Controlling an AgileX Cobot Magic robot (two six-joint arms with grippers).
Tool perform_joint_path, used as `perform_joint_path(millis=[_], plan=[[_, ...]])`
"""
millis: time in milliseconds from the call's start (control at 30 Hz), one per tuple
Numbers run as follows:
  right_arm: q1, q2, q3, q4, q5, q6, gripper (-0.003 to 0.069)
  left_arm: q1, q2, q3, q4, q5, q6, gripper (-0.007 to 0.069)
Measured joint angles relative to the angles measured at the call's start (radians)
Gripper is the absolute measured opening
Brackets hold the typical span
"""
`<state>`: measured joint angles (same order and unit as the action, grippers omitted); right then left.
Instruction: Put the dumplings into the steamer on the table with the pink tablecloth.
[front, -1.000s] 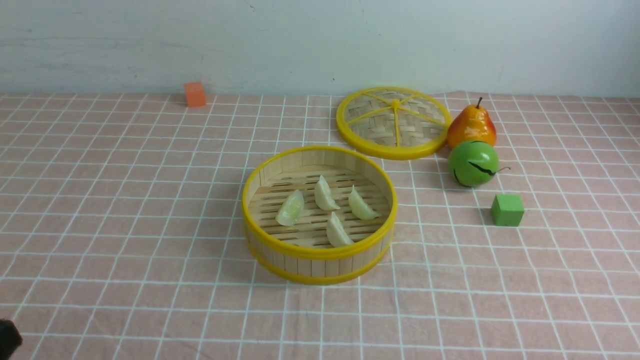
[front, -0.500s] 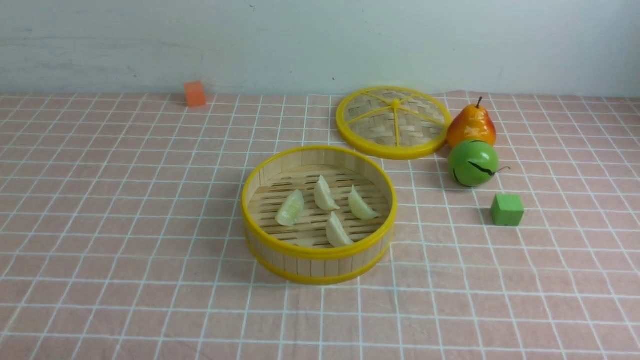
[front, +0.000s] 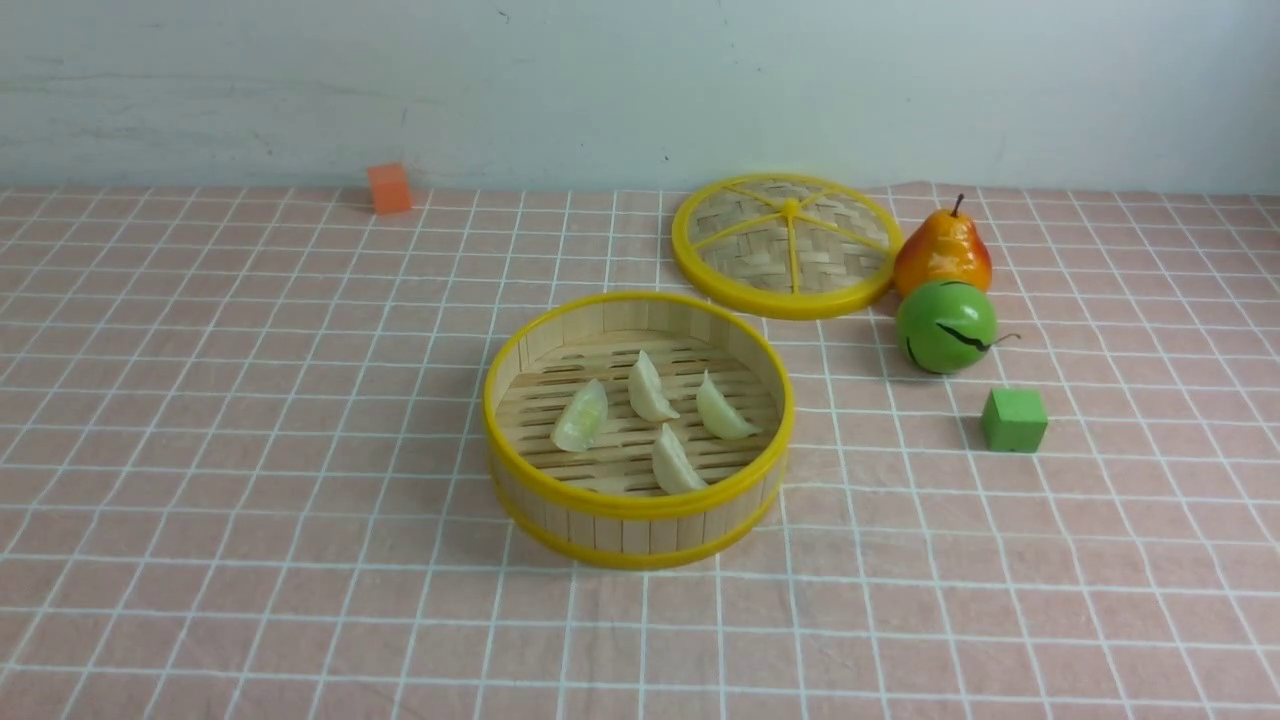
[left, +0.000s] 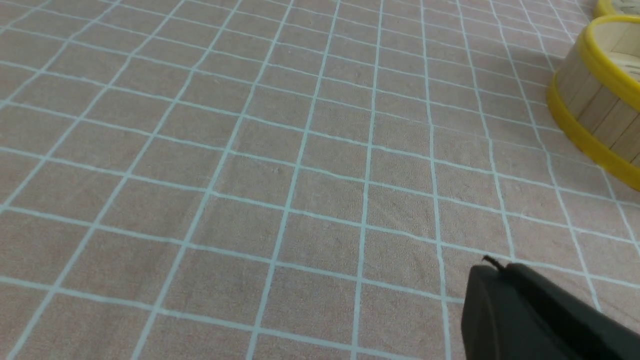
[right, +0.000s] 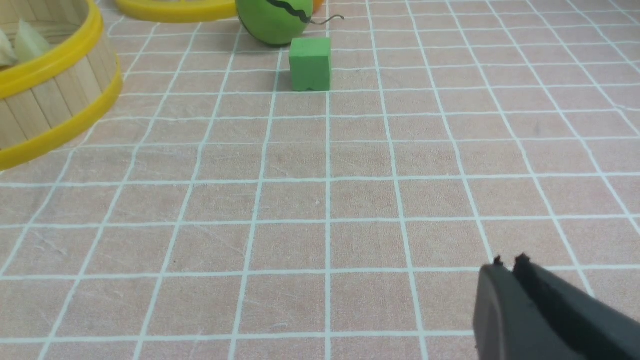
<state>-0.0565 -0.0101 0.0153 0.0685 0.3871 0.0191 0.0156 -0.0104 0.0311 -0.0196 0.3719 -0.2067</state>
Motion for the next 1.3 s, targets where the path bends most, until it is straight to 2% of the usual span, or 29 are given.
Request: perform_joint_path(millis=[1300], plan=[[0.000, 0.000, 0.000, 0.000, 0.000, 0.000, 0.0082, 0.000, 0.000, 0.000, 0.000, 0.000, 0.000, -0.0013]])
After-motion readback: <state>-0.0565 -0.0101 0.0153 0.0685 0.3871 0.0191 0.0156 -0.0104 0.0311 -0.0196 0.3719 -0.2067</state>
